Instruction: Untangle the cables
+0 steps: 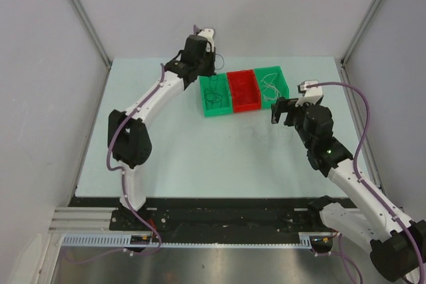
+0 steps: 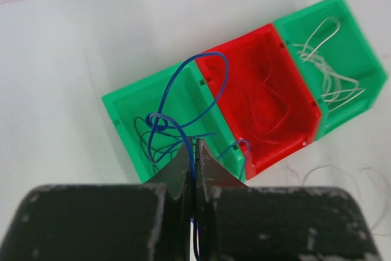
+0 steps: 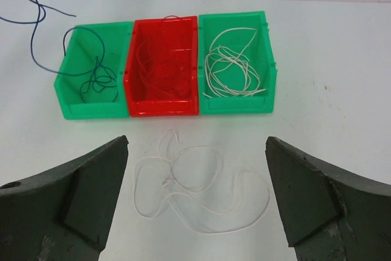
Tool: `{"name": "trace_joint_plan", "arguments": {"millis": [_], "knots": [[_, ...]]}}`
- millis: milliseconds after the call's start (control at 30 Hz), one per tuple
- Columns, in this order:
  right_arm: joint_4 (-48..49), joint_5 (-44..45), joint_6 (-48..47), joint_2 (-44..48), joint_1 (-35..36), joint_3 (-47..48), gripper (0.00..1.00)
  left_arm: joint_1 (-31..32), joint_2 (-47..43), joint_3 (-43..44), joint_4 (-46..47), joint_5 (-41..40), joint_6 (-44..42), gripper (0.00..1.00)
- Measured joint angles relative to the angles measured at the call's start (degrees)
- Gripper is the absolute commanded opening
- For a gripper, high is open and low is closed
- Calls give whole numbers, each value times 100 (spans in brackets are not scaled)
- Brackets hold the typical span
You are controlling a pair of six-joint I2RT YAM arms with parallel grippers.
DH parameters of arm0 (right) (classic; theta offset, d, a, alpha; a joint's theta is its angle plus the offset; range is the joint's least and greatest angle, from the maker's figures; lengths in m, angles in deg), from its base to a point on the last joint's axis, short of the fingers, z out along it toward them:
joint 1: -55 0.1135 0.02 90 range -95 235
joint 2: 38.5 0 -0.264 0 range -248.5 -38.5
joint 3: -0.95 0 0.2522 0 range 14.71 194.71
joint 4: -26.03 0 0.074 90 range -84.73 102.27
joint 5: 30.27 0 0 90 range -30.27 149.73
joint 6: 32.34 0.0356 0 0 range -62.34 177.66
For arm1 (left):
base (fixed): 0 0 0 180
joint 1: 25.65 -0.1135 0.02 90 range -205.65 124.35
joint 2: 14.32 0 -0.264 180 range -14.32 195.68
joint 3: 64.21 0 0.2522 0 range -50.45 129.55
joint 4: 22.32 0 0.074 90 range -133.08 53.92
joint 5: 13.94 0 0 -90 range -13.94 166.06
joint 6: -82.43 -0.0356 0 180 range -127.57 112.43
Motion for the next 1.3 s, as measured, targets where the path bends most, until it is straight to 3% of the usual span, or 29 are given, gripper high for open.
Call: {"name": "trace_joint_plan", "arguments": {"millis": [267, 467, 567, 667, 733, 767, 967, 1300], "knots": [[-212, 116, 92, -149, -9, -35, 100, 308, 616, 7, -79, -710, -483, 0], [-247, 127, 219, -181, -9, -136, 100, 378, 909, 7, -188, -988, -514, 21], [-328, 63, 284, -186, -9, -229, 100, 378, 931, 7, -247, -990, -525, 56], [-479, -72, 422, -267, -9, -269, 100, 389, 931, 7, -260, -999, -538, 75], [-540, -186, 566, -378, -9, -278, 100, 404, 909, -22, -282, -997, -549, 95], [-555, -238, 667, -457, -9, -278, 100, 417, 876, -50, -304, -986, -566, 100], [-608, -295, 1373, -1235, -2, -262, 100, 564, 210, -232, -426, -693, -518, 100], [-837, 63, 1923, -3097, -131, 94, 100, 664, -2730, -1615, -153, -459, -50, 100]]}}
